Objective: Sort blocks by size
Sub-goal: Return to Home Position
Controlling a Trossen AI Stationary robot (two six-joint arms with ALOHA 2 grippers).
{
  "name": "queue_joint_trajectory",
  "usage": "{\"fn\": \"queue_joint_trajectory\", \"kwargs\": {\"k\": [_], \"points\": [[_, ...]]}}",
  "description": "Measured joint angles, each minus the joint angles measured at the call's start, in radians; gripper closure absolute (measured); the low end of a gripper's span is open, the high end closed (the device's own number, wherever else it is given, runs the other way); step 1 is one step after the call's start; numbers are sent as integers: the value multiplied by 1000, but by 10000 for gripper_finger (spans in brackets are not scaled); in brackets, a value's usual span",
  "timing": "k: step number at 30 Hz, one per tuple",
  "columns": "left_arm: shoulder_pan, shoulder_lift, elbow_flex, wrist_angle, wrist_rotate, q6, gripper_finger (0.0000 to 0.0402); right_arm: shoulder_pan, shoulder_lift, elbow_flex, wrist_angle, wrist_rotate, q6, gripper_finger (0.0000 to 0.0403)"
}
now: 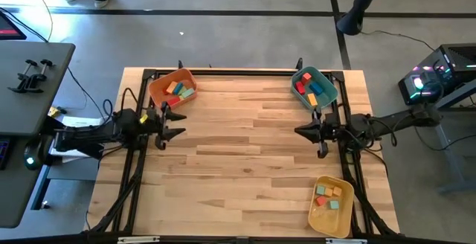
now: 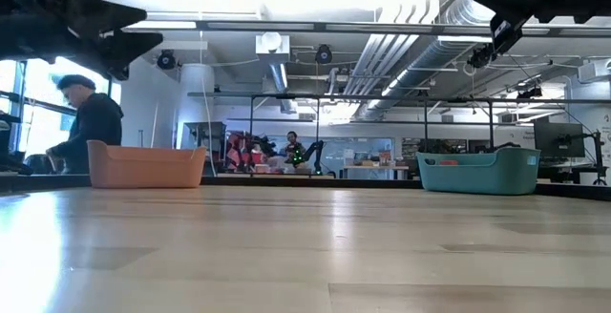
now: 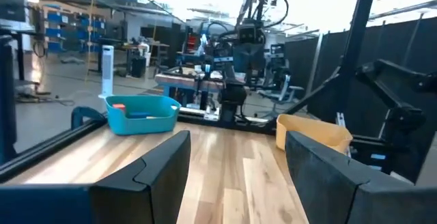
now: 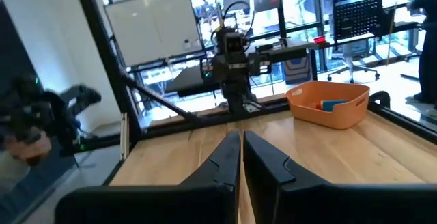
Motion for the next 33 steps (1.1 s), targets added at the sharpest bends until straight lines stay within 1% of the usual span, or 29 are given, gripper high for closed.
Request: {"fn": "queue_joint_trajectory", "kwargs": {"k": [3, 6, 8, 10, 12, 14, 16, 18, 21, 25, 28, 30, 33], "points": [[-27, 0, 1, 0, -38, 19, 179, 22, 34, 0, 36, 8, -25, 390], [-37, 0, 1, -4, -51, 21, 179, 43, 76, -3, 110, 78, -43, 390], [-39, 0, 1, -21, -54, 15, 179, 55, 110, -42, 249, 119, -68, 390], [-39, 1, 1, -46, -54, 1, 179, 59, 142, -94, 373, 106, -92, 390], [-39, 1, 1, -63, -54, -17, 179, 52, 122, -124, 389, 78, -133, 390], [-39, 2, 1, -69, -54, -28, 179, 24, 63, -125, 390, 77, -159, 390], [-39, 2, 1, -69, -54, -31, 179, -11, -13, -120, 334, 49, -179, 390], [-39, 2, 1, -69, -56, -31, 179, -51, -100, -105, 215, -9, -174, 390], [-39, 2, 1, -69, -69, -23, 179, -108, -241, -84, -10, -55, -112, 390], [-38, 2, 1, -69, -85, -23, 179, -146, -394, -86, -197, -92, -49, 390], [-38, 2, 1, -69, -86, -23, 179, -151, -462, -114, -242, -115, -50, 390], [-38, 2, 1, -69, -86, -23, 179, -151, -458, -150, -225, -131, -50, 390], [-38, 4, 2, -72, -87, -23, 179, -151, -443, -218, -139, -189, -47, 390]]}}
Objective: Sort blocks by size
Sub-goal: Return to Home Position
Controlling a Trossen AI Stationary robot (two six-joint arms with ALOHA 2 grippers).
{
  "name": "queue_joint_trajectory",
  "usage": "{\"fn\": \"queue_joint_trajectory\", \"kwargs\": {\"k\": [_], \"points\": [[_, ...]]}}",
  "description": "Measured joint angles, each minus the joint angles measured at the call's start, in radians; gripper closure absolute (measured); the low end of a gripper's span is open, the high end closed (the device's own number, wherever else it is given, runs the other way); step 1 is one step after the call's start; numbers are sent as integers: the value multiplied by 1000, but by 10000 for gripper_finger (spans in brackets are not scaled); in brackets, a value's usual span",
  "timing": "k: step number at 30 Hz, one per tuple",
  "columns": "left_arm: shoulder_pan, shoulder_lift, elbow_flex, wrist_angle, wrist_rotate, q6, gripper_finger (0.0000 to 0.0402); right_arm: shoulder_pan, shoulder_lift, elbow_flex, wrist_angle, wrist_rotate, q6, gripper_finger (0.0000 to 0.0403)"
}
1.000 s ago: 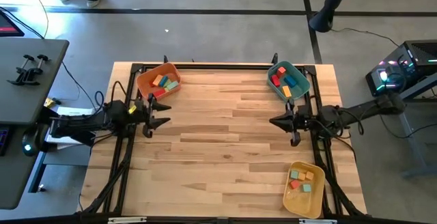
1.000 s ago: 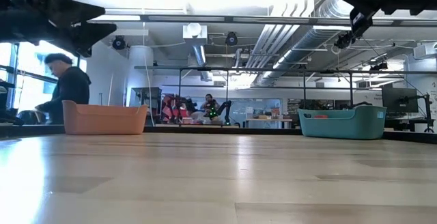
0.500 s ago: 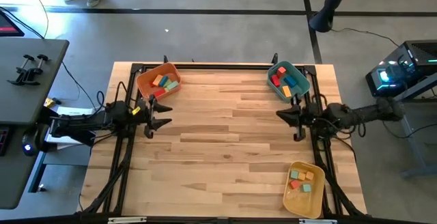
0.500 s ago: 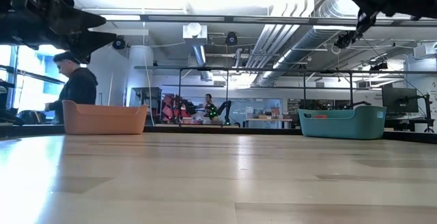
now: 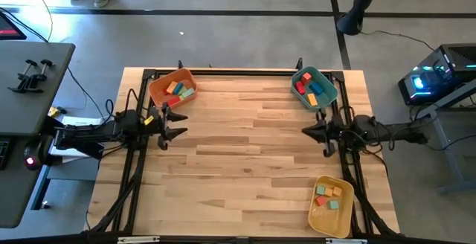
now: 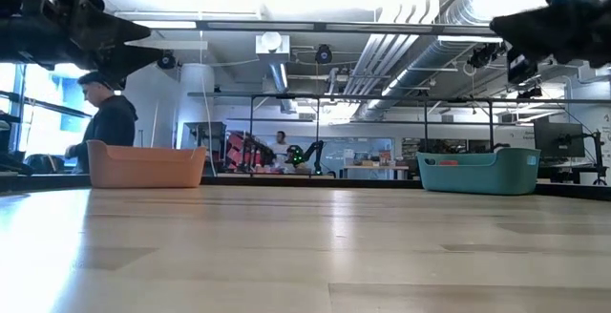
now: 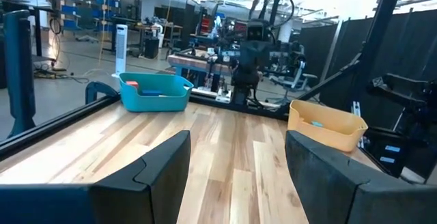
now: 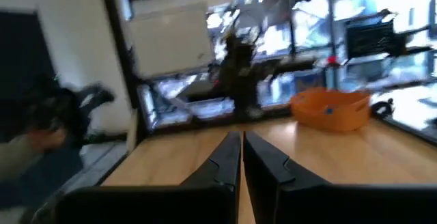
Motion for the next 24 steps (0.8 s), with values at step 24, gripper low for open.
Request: {"fn": "queue_joint_trajectory", "kwargs": {"k": [24], "points": [[1, 2, 0, -3, 1, -52, 179, 0, 14, -18, -115, -180, -108, 390]]}}
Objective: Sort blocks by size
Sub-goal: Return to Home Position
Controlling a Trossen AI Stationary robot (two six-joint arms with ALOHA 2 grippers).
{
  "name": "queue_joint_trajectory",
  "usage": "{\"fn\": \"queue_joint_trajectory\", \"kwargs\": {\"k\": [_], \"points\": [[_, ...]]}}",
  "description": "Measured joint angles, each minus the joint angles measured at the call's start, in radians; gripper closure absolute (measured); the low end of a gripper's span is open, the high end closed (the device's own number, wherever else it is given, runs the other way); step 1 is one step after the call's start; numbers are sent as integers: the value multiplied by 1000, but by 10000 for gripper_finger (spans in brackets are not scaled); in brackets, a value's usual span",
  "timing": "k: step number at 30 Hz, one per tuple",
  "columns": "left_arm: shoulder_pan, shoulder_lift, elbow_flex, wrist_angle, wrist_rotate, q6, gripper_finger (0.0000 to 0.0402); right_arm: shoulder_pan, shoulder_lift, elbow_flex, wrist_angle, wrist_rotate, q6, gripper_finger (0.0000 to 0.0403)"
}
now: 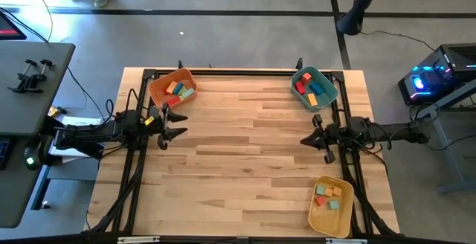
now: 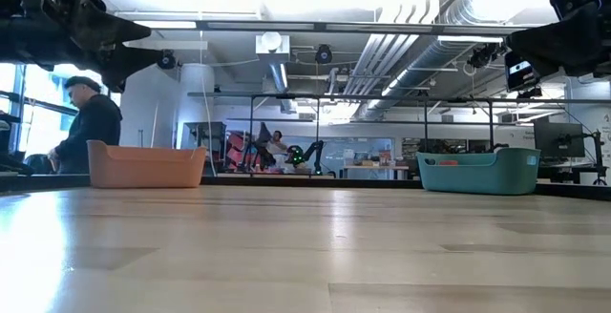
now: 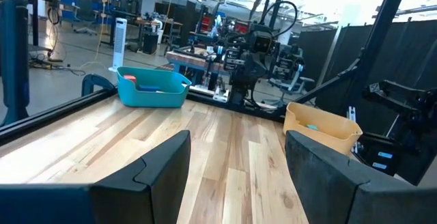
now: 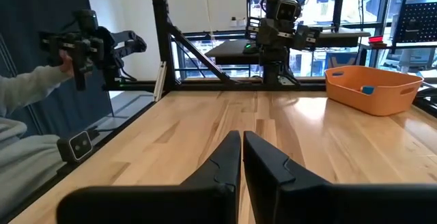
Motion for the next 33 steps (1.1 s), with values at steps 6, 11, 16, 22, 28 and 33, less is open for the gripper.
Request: {"fn": "queue_joint_trajectory", "kwargs": {"k": [6, 11, 16, 22, 28, 33], "points": [[0, 0, 0, 0, 0, 0, 179, 0, 0, 0, 0, 0, 0, 390], [0, 0, 0, 0, 0, 0, 179, 0, 0, 0, 0, 0, 0, 390], [0, 0, 0, 0, 0, 0, 179, 0, 0, 0, 0, 0, 0, 390], [-2, 0, 0, 5, 7, -90, 179, 0, 0, 0, -1, 0, 0, 390], [-35, 3, -1, -29, 256, 218, 179, 0, 0, 0, -1, 1, 0, 390], [-45, 6, -1, -26, 284, 287, 179, 0, 0, 0, -1, 1, 0, 390]]}}
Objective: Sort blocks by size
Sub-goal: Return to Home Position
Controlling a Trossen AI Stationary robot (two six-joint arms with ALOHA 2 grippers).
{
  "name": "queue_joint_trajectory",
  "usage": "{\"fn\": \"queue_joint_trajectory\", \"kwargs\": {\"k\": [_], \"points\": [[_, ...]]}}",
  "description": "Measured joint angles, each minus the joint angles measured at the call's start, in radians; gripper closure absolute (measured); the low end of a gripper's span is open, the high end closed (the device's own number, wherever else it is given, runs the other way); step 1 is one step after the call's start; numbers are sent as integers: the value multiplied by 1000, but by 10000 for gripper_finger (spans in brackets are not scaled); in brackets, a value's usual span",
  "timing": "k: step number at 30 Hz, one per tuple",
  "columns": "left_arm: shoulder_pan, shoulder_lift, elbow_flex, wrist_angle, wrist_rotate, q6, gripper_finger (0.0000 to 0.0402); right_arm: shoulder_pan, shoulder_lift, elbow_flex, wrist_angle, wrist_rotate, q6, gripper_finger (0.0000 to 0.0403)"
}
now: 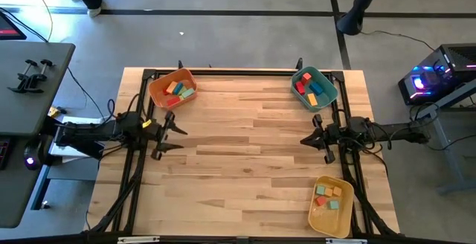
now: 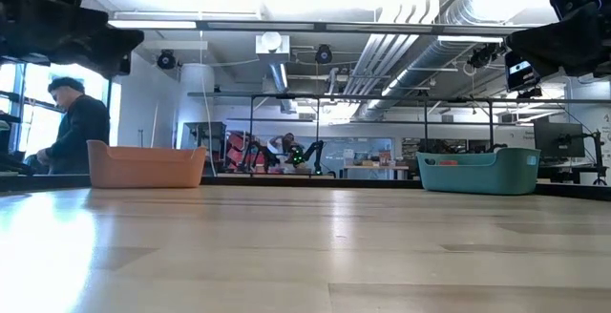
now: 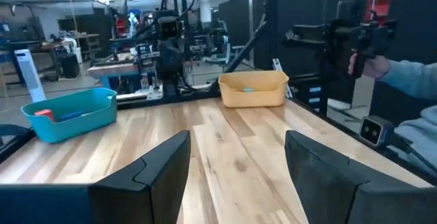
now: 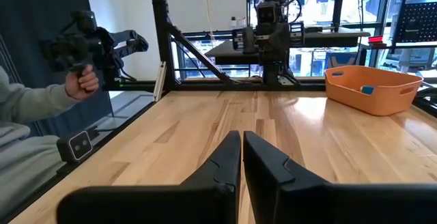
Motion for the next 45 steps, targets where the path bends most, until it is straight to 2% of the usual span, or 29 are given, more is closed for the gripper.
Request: {"fn": "queue_joint_trajectory", "kwargs": {"k": [3, 7, 9, 11, 13, 45], "points": [[0, 6, 0, -6, -37, 1, 179, 0, 0, 0, 0, 0, 2, 390], [0, 10, 0, -29, -183, 10, 179, 0, 0, 0, 0, 11, 3, 390], [0, 9, 0, -39, -255, 2, 179, 0, 0, 0, -2, 52, 36, 390], [0, 13, 0, -36, -282, -12, 179, 0, 0, 0, -5, 107, 74, 390], [1, 14, 0, -36, -284, -11, 179, 0, 0, 0, -12, 131, 83, 390], [1, 14, 0, -36, -287, -6, 179, 0, 0, 0, -15, 108, 87, 390]]}}
